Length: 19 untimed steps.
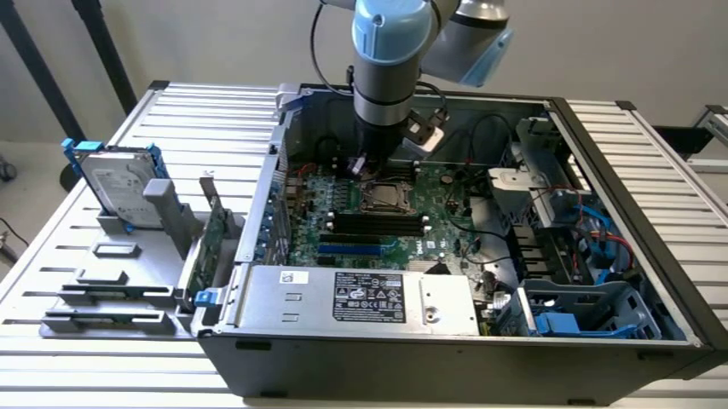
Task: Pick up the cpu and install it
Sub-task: 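Install the first cpu locking lever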
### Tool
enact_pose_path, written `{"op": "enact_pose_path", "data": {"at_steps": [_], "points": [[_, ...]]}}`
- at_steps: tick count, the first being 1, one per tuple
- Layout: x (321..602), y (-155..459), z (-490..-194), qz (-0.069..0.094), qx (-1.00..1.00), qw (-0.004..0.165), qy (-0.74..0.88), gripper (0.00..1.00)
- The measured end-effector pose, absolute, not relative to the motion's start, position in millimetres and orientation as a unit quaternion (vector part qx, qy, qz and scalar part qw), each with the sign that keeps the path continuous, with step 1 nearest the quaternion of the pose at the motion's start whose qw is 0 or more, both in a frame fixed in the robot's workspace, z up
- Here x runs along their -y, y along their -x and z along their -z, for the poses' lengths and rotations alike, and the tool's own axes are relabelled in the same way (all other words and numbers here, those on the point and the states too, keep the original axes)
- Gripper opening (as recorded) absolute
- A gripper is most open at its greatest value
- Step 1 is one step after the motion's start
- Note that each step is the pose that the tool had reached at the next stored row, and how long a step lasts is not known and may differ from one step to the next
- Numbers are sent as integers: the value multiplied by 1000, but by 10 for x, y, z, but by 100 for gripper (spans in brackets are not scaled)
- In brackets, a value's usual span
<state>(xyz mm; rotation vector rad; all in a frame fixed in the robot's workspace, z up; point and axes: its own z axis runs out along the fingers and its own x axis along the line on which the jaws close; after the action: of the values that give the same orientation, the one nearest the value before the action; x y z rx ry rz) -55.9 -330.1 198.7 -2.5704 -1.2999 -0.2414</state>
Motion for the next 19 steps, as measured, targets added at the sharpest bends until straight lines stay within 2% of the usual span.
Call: {"op": "enact_pose_path", "data": {"at_steps": [19], "points": [[3288,445,-1999,74,447,114,884,11]]}}
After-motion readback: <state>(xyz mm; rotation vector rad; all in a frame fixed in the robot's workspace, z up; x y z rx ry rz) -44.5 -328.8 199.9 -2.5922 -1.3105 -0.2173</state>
